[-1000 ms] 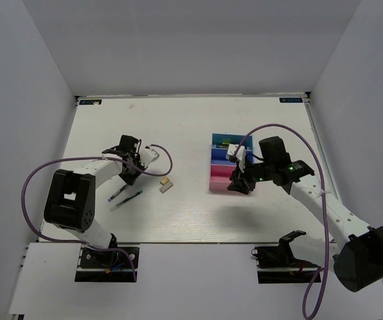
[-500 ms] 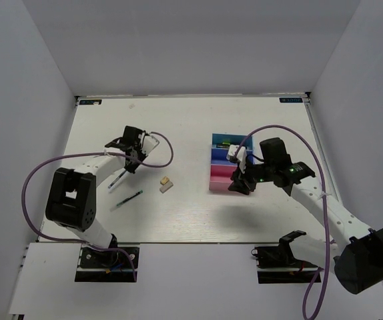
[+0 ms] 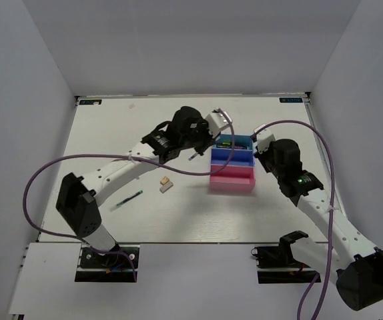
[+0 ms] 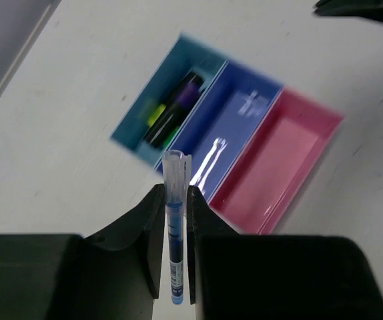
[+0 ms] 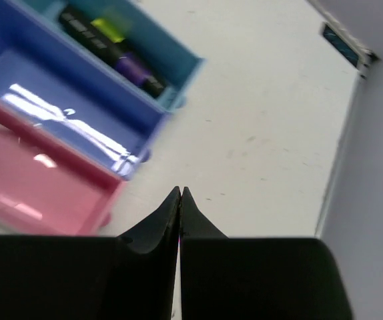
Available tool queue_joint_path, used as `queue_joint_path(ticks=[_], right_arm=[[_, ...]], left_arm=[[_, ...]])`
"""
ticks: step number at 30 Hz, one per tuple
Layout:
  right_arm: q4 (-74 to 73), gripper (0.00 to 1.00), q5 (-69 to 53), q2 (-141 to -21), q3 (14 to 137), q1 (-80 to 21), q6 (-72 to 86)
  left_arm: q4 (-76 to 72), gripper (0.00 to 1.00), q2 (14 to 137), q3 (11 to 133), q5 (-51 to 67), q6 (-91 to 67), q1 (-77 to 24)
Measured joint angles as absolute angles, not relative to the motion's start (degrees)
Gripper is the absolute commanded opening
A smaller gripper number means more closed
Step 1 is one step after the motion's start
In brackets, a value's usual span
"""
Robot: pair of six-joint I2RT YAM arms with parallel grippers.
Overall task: Sort the stationery into containers
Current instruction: Place the pen in the storage box, then pick up the pen from the center of the board.
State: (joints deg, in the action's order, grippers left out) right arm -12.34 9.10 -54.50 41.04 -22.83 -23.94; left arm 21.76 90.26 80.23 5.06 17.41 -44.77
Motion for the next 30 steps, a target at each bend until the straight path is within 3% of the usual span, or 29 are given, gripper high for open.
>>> queue_joint_path(ticks=[8,14,17,18,19,21,24,27,29,30], right_arm=[[-8.1,0.00,16.6,-53.5,39.9,-19.1,-22.9],[-7.4,0.00,16.3,-52.2,39.4,-17.5,-22.7],[-7.4,0.00,15.9,-51.8,39.4,-17.1,-22.6],[-7.4,0.00,15.7,-51.8,39.4,-17.0,-22.6],[-7.4,0.00,15.4,-51.8,39.3,-17.0,-22.6],[-7.4,0.11,14.8,-51.8,39.0,-16.9,-22.5],[-7.5,0.17,13.7,-51.8,38.5,-16.9,-22.4],[-7.5,0.13,12.8,-51.8,38.5,-16.9,-22.4],[-7.5,0.00,12.0,-51.8,38.5,-16.8,-22.5],[-7.6,0.00,11.5,-51.7,38.5,-16.8,-22.4]], left_arm=[[13.6,0.01,109.8,94.2,14.0,12.8,-48.0],[11.2,0.03,118.0,96.5,15.7,11.2,-48.5],[10.1,0.30,119.7,96.6,15.7,10.5,-48.5],[9.8,0.53,120.1,96.6,15.7,10.2,-48.5],[9.4,0.60,120.3,96.6,15.7,10.1,-48.6],[8.9,0.78,120.5,96.6,15.6,9.3,-48.6],[8.3,0.81,120.4,96.6,15.0,9.0,-48.8],[8.4,0.74,119.9,96.6,13.7,9.1,-49.3],[9.5,0.29,118.4,96.2,12.1,8.9,-49.8],[10.0,0.11,116.9,95.4,11.1,9.4,-50.0]])
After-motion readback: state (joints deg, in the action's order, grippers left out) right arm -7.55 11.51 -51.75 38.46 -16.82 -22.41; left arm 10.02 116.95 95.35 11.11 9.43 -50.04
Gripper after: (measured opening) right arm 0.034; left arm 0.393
